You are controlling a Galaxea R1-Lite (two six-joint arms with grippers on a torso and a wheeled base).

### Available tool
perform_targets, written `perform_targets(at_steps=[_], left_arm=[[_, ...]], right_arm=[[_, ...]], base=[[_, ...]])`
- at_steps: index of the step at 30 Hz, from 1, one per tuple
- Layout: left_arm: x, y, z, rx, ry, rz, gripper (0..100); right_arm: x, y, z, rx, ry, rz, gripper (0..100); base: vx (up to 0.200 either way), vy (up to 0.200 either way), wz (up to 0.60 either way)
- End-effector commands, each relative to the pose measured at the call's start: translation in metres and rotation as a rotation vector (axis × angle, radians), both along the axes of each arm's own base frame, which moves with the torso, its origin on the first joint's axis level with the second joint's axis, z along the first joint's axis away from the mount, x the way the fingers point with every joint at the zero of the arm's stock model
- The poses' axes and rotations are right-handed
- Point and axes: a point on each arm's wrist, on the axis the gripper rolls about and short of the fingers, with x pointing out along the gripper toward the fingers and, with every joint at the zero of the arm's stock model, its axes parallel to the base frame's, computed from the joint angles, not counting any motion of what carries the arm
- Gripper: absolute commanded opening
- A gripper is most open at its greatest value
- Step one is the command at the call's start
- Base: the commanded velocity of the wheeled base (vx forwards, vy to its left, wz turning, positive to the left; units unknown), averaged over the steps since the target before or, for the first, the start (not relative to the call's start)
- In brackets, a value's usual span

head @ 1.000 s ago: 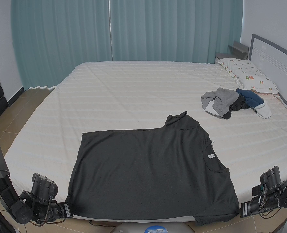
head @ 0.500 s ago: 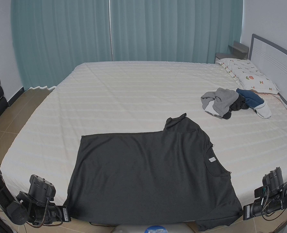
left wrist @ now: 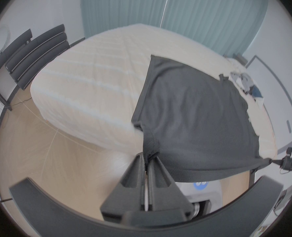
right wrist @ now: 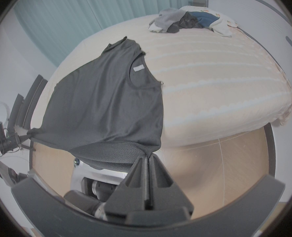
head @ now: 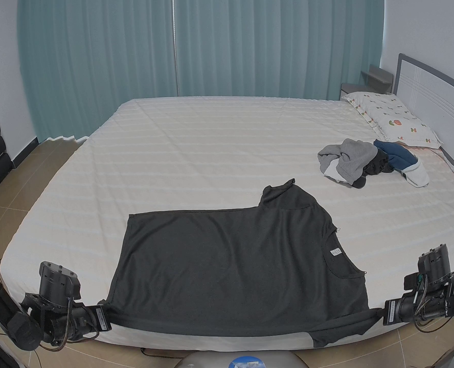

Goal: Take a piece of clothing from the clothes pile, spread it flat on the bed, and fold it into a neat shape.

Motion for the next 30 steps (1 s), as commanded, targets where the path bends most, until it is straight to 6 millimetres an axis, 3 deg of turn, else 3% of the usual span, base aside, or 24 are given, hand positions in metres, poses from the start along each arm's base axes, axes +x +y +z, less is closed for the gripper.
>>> perform_targets(at_steps=[1, 20, 30], left_arm=[[0.009, 0.001, 0.009, -0.028, -0.088, 0.031, 0], [0.015, 0.001, 0.011, -0.056, -0.114, 0.052, 0], [0.035, -0.003, 0.003, -0.06, -0.091, 0.06, 0]], right_arm=[[0.015, 0.002, 0.013, 0.035, -0.075, -0.039, 0], [0.033, 0.005, 0.026, 0.054, -0.149, -0.048, 0], [0.064, 0.005, 0.018, 0.067, -0.124, -0.077, 0]], base=[[0.0, 0.0, 0.0], [0.0, 0.0, 0.0], [0.0, 0.0, 0.0]])
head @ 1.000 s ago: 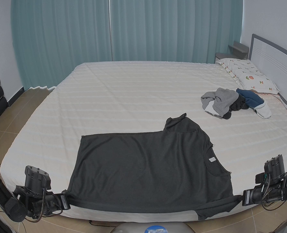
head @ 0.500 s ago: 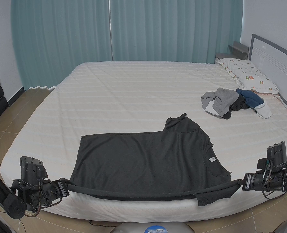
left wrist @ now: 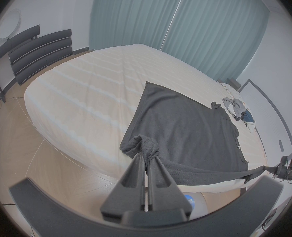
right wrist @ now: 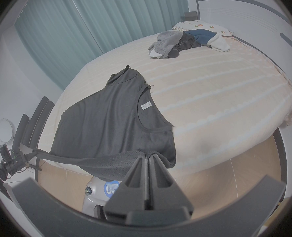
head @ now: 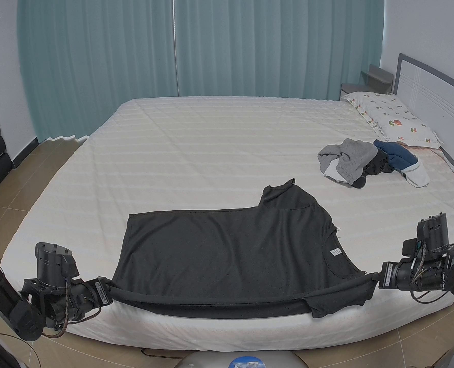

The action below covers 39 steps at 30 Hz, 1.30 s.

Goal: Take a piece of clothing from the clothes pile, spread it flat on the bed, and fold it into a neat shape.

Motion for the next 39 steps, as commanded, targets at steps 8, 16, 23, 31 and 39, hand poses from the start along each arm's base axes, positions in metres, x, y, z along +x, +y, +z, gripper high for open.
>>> perform_targets(at_steps=[8, 16, 23, 31, 39], left_arm=[[0.025, -0.006, -0.012, -0.037, 0.027, 0.039, 0], [0.023, -0.004, -0.011, -0.032, 0.026, 0.047, 0], [0.011, 0.003, 0.001, -0.038, -0.012, 0.063, 0], [0.008, 0.002, 0.002, -0.037, -0.012, 0.055, 0], [0.018, 0.0, -0.007, -0.032, 0.018, 0.054, 0]], right_arm=[[0.032, 0.0, -0.011, 0.025, 0.03, -0.052, 0], [0.043, -0.002, -0.019, 0.039, 0.053, -0.08, 0], [0.038, -0.005, -0.012, 0.085, 0.04, -0.069, 0], [0.036, -0.007, -0.006, 0.097, 0.019, -0.081, 0], [0.04, -0.006, -0.008, 0.098, 0.022, -0.078, 0]], base=[[0.0, 0.0, 0.0], [0.0, 0.0, 0.0], [0.0, 0.0, 0.0], [0.0, 0.0, 0.0], [0.0, 0.0, 0.0]])
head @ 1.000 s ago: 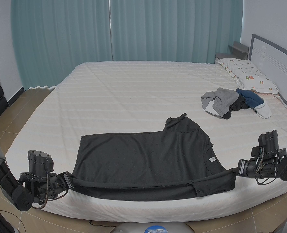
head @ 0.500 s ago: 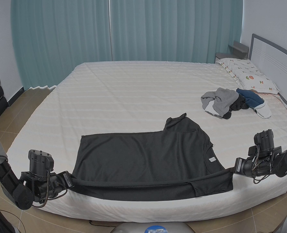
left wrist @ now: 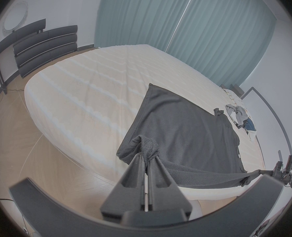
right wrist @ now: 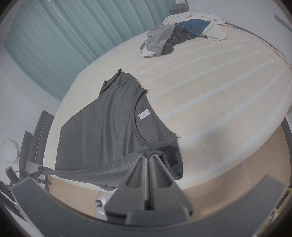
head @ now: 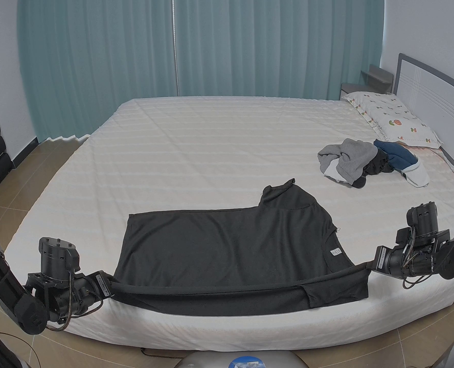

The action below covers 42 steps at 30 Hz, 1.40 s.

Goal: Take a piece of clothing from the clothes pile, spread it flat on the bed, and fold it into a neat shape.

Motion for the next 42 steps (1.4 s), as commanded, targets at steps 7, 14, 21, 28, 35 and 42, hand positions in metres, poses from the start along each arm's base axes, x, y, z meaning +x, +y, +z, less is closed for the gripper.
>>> perform_targets(at_steps=[7, 14, 21, 28, 35, 42], left_arm=[[0.025, -0.004, -0.019, 0.006, 0.05, 0.009, 0], [0.04, -0.007, -0.031, -0.013, 0.072, 0.035, 0], [0.048, -0.009, -0.033, -0.043, 0.064, 0.053, 0], [0.054, -0.011, -0.033, -0.07, 0.053, 0.067, 0], [0.06, -0.012, -0.036, -0.084, 0.055, 0.08, 0], [0.064, -0.013, -0.035, -0.114, 0.044, 0.104, 100]], right_arm=[[0.013, 0.001, -0.007, -0.002, 0.014, 0.001, 0], [0.028, 0.001, -0.019, -0.002, 0.042, -0.009, 0], [0.037, 0.0, -0.023, 0.004, 0.043, -0.015, 0], [0.043, 0.001, -0.029, 0.034, 0.064, -0.019, 0], [0.048, 0.001, -0.034, 0.037, 0.061, -0.019, 0], [0.051, 0.002, -0.04, 0.039, 0.052, -0.022, 100]], base=[[0.0, 0.0, 0.0], [0.0, 0.0, 0.0], [0.0, 0.0, 0.0], [0.0, 0.0, 0.0], [0.0, 0.0, 0.0], [0.0, 0.0, 0.0]])
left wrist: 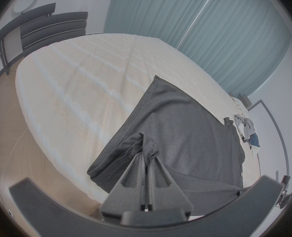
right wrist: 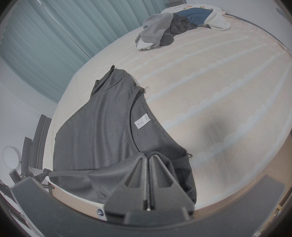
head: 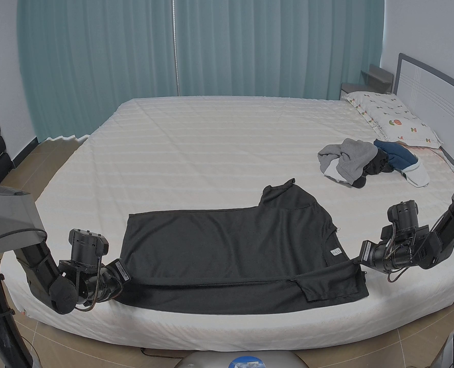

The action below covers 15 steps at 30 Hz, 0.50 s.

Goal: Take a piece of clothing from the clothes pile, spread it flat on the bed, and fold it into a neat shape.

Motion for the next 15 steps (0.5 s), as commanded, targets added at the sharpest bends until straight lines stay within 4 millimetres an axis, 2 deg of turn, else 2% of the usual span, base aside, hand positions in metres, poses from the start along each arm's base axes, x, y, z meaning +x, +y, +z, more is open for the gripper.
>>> perform_targets(at_steps=[1, 9, 15], left_arm=[[0.002, 0.0, 0.0, -0.008, -0.003, 0.007, 100], [0.0, 0.003, 0.013, -0.049, -0.045, 0.055, 100], [-0.02, 0.012, 0.042, -0.083, -0.124, 0.059, 100]], right_arm=[[0.0, 0.0, -0.004, 0.01, 0.012, -0.009, 100], [-0.016, -0.001, 0.012, 0.096, 0.001, -0.063, 100], [-0.049, -0.007, 0.037, 0.19, -0.069, -0.083, 100]], base=[[0.0, 0.0, 0.0], [0.0, 0.0, 0.0], [0.0, 0.0, 0.0]])
